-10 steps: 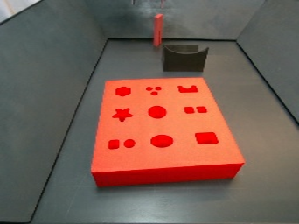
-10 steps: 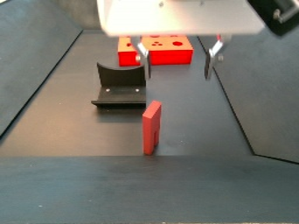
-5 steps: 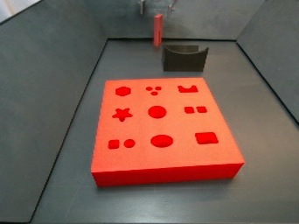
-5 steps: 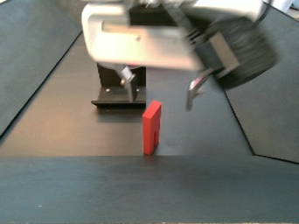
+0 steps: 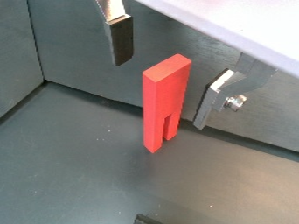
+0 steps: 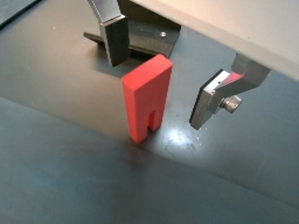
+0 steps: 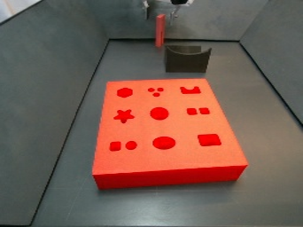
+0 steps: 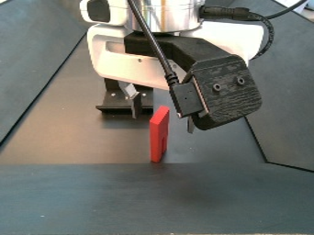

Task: Pick up the double-square object. Move up. Move to above the board. Insert the double-square object.
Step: Pick up the double-square object.

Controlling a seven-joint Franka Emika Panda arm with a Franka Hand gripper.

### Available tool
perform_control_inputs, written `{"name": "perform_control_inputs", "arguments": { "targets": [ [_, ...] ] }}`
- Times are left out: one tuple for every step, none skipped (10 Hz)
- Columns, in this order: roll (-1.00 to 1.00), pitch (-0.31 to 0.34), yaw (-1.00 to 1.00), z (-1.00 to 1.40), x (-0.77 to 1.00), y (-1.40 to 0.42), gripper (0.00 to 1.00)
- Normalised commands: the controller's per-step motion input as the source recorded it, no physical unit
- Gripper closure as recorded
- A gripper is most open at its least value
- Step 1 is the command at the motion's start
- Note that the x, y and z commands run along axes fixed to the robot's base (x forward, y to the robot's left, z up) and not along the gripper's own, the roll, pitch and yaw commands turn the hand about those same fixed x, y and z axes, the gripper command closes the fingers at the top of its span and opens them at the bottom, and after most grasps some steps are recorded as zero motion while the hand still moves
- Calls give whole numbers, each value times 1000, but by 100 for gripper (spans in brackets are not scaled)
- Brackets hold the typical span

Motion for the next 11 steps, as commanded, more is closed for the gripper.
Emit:
{"name": "perform_control_inputs", "arguments": {
  "targets": [
    [0,0,0,0,0,0,0],
    [0,0,0,0,0,0,100],
    [0,0,0,0,0,0,100],
    [0,0,0,0,0,0,100],
    [0,0,0,0,0,0,100],
    [0,0,0,0,0,0,100],
    [0,0,0,0,0,0,100],
    [0,0,0,0,0,0,100],
    [0,0,0,0,0,0,100],
    [0,0,0,0,0,0,100],
    [0,0,0,0,0,0,100]
  ]
}}
